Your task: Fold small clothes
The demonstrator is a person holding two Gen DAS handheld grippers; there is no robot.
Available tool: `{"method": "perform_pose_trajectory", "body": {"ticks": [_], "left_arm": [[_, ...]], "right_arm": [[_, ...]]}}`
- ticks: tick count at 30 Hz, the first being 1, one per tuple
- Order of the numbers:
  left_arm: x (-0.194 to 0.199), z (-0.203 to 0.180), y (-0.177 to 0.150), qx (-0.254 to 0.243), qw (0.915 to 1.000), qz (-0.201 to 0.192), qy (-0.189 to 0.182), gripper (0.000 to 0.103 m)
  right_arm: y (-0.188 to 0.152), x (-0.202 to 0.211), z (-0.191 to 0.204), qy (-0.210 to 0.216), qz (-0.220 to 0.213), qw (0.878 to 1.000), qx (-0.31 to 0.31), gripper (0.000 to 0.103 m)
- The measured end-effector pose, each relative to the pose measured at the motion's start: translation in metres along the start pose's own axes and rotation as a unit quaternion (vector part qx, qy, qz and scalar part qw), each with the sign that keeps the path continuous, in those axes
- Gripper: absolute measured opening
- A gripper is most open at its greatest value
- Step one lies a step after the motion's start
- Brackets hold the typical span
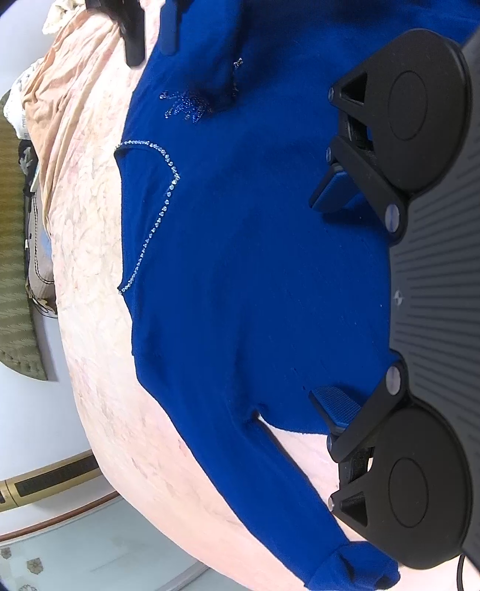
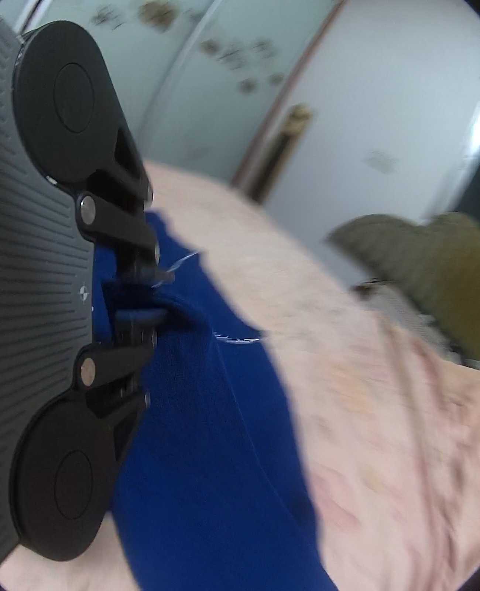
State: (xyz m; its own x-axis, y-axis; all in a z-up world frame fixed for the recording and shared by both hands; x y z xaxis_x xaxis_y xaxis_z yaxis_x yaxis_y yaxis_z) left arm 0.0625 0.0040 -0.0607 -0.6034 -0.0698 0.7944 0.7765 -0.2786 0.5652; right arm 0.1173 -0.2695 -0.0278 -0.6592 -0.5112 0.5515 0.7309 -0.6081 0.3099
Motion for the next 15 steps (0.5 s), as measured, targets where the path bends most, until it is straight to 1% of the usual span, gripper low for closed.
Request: {"method": "perform_pose_trajectory", "body": {"ticks": [1,2,4,5,6,7,8,9,10,11,12,13,14,15], "left_arm": [[0.001,0.001,0.0,-0.004,1.0,-0.003,0.003,0.101],[0.002,0.003,0.0,-0.005,0.9999,-0.005,0.008,0.101],[0.0,0.008,0.0,-0.002,0.9998,-0.005,0.018,0.101],[-0.002,0.009,0.0,0.001,0.9998,-0.002,0.017,0.101],[-0.004,0.009,0.001,0.005,0.9999,0.001,0.011,0.101],[-0.005,0.008,0.001,0.008,1.0,0.003,0.005,0.101],[-0.005,0.007,0.002,0.009,1.0,0.003,0.002,0.101],[-0.005,0.006,0.002,0.007,1.0,0.003,0.001,0.101],[-0.005,0.004,0.002,0.004,1.0,0.003,0.002,0.101],[-0.006,0.003,0.002,0.0,1.0,0.003,0.005,0.101],[-0.006,0.002,0.002,-0.003,1.0,0.004,0.007,0.101],[-0.007,0.0,0.002,-0.006,0.9999,0.004,0.008,0.101],[-0.007,-0.001,0.001,-0.008,0.9999,0.005,0.008,0.101],[-0.007,-0.001,0.001,-0.01,0.9999,0.005,0.009,0.101]], "right_arm": [[-0.004,-0.011,-0.003,-0.02,0.0,1.0,0.006,0.039],[-0.003,-0.014,-0.005,-0.045,-0.02,0.999,0.012,0.039],[-0.004,-0.005,0.006,-0.046,-0.06,0.996,0.056,0.038],[-0.003,0.004,0.011,-0.055,-0.085,0.991,0.087,0.038],[-0.004,0.012,0.014,-0.085,-0.115,0.982,0.121,0.039],[-0.008,0.016,0.018,-0.128,-0.135,0.967,0.173,0.039],[-0.013,0.016,0.02,-0.168,-0.145,0.949,0.225,0.039],[-0.022,0.013,0.021,-0.211,-0.15,0.922,0.287,0.039],[-0.033,0.01,0.021,-0.24,-0.146,0.899,0.336,0.039],[-0.045,0.002,0.021,-0.259,-0.132,0.876,0.386,0.041],[-0.057,-0.005,0.019,-0.267,-0.114,0.858,0.424,0.041],[-0.069,-0.014,0.017,-0.264,-0.095,0.847,0.451,0.041],[-0.079,-0.022,0.015,-0.254,-0.076,0.843,0.467,0.04],[-0.085,-0.031,0.014,-0.242,-0.06,0.844,0.475,0.04]]}}
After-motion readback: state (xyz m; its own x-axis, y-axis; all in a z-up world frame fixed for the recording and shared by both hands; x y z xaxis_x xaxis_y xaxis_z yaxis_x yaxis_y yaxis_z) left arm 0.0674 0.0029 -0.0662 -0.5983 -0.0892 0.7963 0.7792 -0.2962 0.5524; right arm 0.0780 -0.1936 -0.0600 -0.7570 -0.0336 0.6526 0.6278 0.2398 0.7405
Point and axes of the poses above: each gripper's, at about its wrist camera, not at the fingertips, and x roughly against the way its jaws point, z to its left, y to its top, the point moved 8 cm from there along -x, roughly the way its jaws point, and after that the axes turned 8 degrees about -x, right-handed, at the moved point
